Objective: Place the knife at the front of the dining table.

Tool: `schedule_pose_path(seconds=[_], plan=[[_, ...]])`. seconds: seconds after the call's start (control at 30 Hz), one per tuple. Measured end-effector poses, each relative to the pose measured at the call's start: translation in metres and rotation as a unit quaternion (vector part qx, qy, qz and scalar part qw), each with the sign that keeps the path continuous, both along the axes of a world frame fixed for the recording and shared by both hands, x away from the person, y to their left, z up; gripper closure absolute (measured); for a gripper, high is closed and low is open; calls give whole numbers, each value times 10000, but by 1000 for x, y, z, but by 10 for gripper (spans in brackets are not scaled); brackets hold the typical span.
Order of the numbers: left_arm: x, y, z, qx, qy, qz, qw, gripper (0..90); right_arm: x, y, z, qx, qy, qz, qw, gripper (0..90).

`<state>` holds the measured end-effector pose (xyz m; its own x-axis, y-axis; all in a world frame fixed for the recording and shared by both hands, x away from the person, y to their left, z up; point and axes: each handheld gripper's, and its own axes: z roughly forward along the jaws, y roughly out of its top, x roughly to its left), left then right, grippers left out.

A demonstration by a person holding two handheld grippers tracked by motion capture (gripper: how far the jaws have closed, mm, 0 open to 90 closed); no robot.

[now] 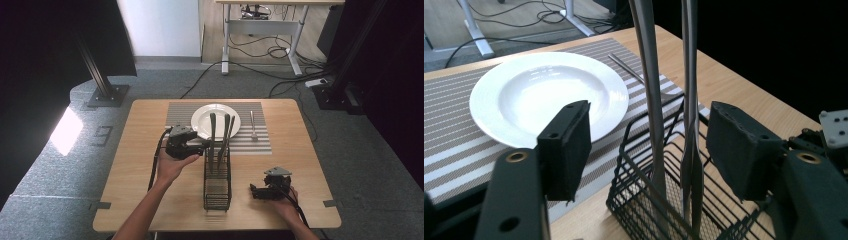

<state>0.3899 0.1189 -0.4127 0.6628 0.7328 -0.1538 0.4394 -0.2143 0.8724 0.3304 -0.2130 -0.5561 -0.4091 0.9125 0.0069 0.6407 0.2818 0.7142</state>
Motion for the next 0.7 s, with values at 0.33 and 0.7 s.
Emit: schedule_pose_path(seconds=[0.33, 0.7], plan=[[14, -13, 9, 74, -25, -64, 9999, 405, 0, 0, 0, -2, -12, -1, 10000, 0], [30, -22, -1, 27, 165, 88, 9998, 426, 0, 0, 0, -3, -22, 1, 10000, 0]])
